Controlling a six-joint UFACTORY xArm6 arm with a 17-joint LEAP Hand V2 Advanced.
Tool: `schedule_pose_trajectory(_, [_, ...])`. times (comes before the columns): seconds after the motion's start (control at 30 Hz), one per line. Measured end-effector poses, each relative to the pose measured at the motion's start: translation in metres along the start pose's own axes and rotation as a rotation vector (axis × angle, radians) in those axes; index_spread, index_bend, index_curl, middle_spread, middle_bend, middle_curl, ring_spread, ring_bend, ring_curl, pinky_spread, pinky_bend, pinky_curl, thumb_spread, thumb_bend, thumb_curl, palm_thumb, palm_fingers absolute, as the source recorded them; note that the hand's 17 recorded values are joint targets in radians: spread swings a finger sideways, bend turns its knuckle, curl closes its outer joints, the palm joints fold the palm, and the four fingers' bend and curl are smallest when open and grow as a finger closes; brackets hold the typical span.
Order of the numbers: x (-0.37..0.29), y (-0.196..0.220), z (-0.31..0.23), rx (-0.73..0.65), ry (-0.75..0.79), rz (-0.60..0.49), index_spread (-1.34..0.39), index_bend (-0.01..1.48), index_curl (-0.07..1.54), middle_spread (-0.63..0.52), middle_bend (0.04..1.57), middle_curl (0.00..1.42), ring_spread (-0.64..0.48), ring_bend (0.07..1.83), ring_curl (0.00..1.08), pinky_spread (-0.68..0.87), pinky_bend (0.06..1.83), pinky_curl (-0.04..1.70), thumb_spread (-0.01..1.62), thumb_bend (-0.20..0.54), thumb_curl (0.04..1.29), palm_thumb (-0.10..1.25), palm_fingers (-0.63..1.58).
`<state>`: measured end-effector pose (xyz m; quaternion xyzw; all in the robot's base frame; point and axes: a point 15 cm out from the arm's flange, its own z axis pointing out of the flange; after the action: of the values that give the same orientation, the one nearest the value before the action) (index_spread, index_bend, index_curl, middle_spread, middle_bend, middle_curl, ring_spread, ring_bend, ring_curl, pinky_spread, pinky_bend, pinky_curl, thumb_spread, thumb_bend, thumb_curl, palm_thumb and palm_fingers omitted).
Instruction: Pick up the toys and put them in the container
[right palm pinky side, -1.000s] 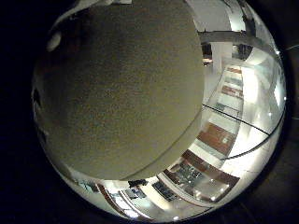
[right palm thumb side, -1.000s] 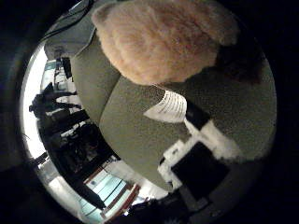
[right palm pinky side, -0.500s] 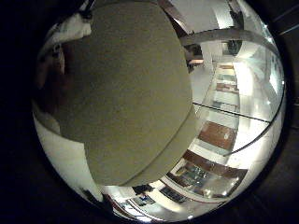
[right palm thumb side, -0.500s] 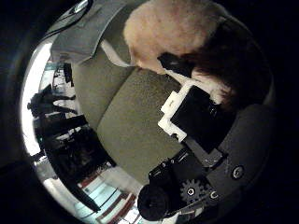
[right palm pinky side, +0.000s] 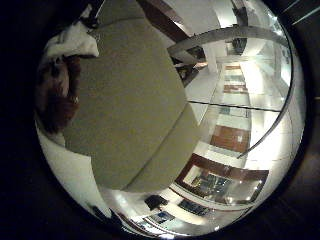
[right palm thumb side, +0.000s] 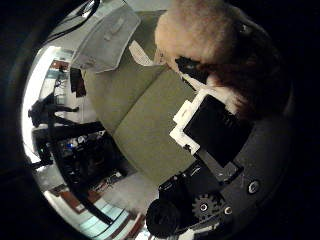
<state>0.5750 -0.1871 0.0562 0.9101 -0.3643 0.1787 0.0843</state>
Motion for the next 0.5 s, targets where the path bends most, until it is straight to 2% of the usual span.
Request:
schedule_pose_trajectory(0.23, [-0.007,-0.033,-0.097,0.064,0.048,-0.016,-0.25,1.10,0.95,-0.15,1.30,0.89,-0.27,1.29,0.90,-0.17,1.54,0.66,0.99,-0.015,0.59,1.06,1.07])
schedule_pose_trajectory(0.4, [-0.041,-0.064,-0.146,0.133,-0.010,-0.001,-0.25,1.10,0.94,-0.15,1.31,0.88,-0.27,1.29,0.92,-0.16,1.51,0.71,0.98,-0.013,0.61,1.06,1.08])
schedule_pose_trajectory(0.5, [-0.076,-0.083,-0.176,0.160,-0.098,0.003,-0.25,1.10,0.94,-0.15,1.31,0.88,-0.27,1.28,0.93,-0.16,1.50,0.73,0.97,-0.013,0.62,1.06,1.08])
